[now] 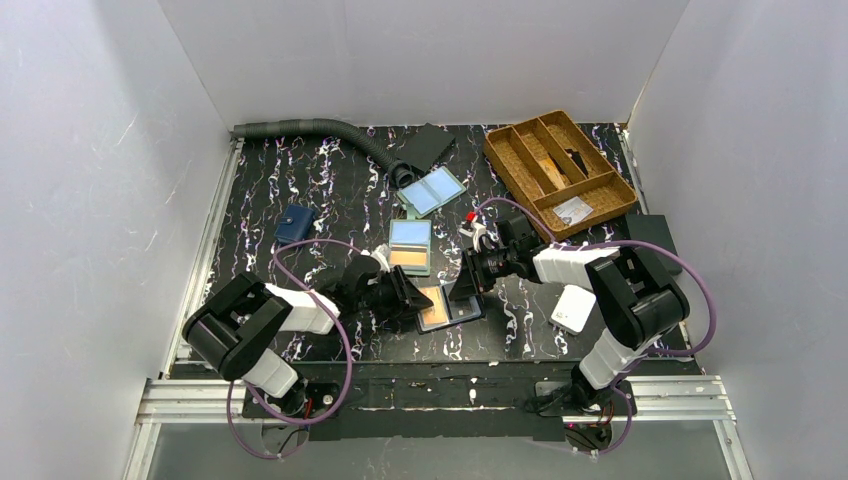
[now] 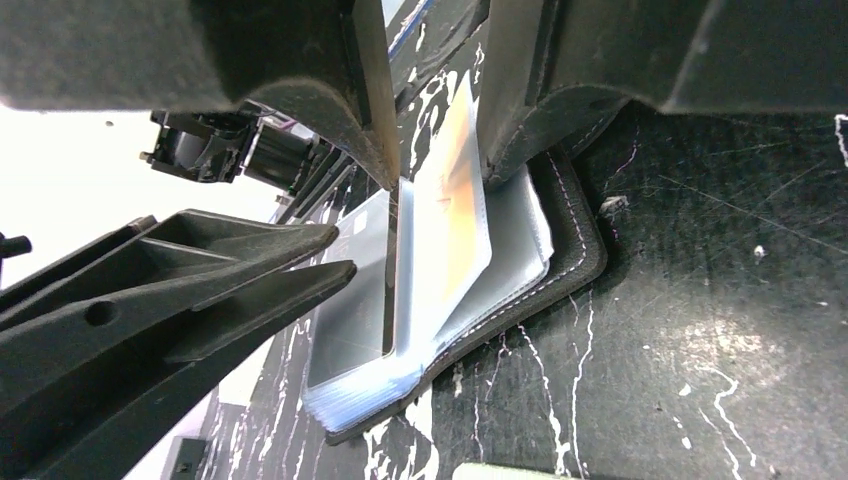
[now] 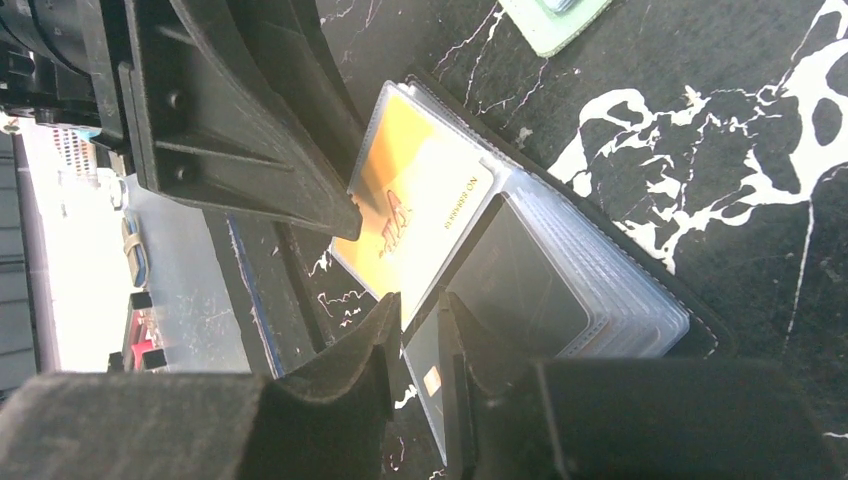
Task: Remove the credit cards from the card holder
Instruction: Remove the credit card from the card holder, then place the credit card in the storage box, then remove the credit card from the card holder.
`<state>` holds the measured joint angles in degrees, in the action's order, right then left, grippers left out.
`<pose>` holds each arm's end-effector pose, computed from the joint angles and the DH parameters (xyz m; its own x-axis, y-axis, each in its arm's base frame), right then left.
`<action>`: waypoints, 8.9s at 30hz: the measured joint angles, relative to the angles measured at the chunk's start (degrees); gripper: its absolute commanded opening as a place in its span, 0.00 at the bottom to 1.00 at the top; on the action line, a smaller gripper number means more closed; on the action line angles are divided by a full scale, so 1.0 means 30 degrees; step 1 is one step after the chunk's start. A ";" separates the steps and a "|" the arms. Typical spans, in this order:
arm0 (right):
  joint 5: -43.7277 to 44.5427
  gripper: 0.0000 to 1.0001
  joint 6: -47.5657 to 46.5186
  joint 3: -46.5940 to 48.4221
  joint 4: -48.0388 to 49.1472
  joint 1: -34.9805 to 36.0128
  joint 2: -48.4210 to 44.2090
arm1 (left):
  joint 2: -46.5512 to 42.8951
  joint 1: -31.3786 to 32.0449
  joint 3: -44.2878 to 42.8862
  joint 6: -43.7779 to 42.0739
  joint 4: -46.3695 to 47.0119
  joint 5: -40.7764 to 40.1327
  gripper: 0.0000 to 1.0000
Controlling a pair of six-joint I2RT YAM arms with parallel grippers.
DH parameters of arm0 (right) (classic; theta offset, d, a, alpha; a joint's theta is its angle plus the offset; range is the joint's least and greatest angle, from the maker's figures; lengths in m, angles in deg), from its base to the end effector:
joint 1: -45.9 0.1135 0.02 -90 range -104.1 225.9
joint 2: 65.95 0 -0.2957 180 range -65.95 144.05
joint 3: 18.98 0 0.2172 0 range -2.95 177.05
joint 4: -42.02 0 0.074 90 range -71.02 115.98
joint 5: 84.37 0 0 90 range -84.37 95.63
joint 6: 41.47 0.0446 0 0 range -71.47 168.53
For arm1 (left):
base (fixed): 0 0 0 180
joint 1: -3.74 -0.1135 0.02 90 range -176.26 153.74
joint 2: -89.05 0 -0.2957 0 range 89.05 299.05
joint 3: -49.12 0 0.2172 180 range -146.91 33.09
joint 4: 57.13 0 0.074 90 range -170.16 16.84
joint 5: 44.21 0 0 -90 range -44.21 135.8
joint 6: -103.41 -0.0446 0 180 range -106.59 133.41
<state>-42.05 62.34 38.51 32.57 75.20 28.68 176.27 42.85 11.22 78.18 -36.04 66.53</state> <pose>0.2355 0.1699 0.2015 -0.7996 -0.2644 -0.5391 -0.5990 0.4135 0.6857 0.1834 -0.1694 0.1894 -0.9091 -0.3512 -0.2240 0.0226 0.4953 -0.8684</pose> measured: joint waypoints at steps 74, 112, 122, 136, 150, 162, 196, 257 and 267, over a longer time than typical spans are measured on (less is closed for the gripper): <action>-0.4809 0.01 0.3184 -0.0641 0.3402 -0.1530 0.0175 | 0.3730 -0.1566 0.2397 0.2310 1.3850 0.3337 0.00; -0.2433 0.01 0.0000 0.0138 -0.0080 -0.1749 0.1421 | 0.5865 -0.2958 0.3993 0.2375 1.4608 0.3228 0.01; -0.2521 0.01 -0.2914 0.0780 -0.2404 -0.3009 -0.0219 | 0.4648 -0.3009 0.4175 0.2368 1.3172 0.2892 0.27; -0.3045 0.01 -0.9763 0.3519 -0.7861 -0.5880 -0.3592 | -0.5552 -0.3271 0.3526 -0.1763 0.1763 0.1107 0.38; -0.1690 0.01 -1.2786 1.3216 -1.3318 -1.0673 -0.0262 | -1.4280 -0.4342 0.0393 -0.6484 -1.0032 -0.2302 0.98; 0.0758 0.01 -1.2677 1.9577 -1.3544 -1.1846 0.4918 | -1.2896 -0.4860 -0.2521 -0.8451 -1.3682 -0.2601 0.98; 0.5931 0.07 -1.3231 2.9070 -1.6757 -1.1948 1.4236 | -1.0010 -0.4932 -0.3555 -0.9377 -1.3143 -0.1581 0.98; -0.4197 0.53 -1.0659 0.3453 -0.8408 -1.1038 -0.5391 | -1.1446 -0.0007 -0.2506 -0.6120 -1.2801 0.0313 0.98; -0.3708 0.51 -1.0652 0.2331 -0.7133 -0.8677 -0.5391 | -1.0659 0.0510 -0.2739 -0.6171 -1.2109 -0.0663 0.98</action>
<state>-53.18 30.38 45.50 11.17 49.17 12.50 144.29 44.38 3.00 59.67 -72.37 64.54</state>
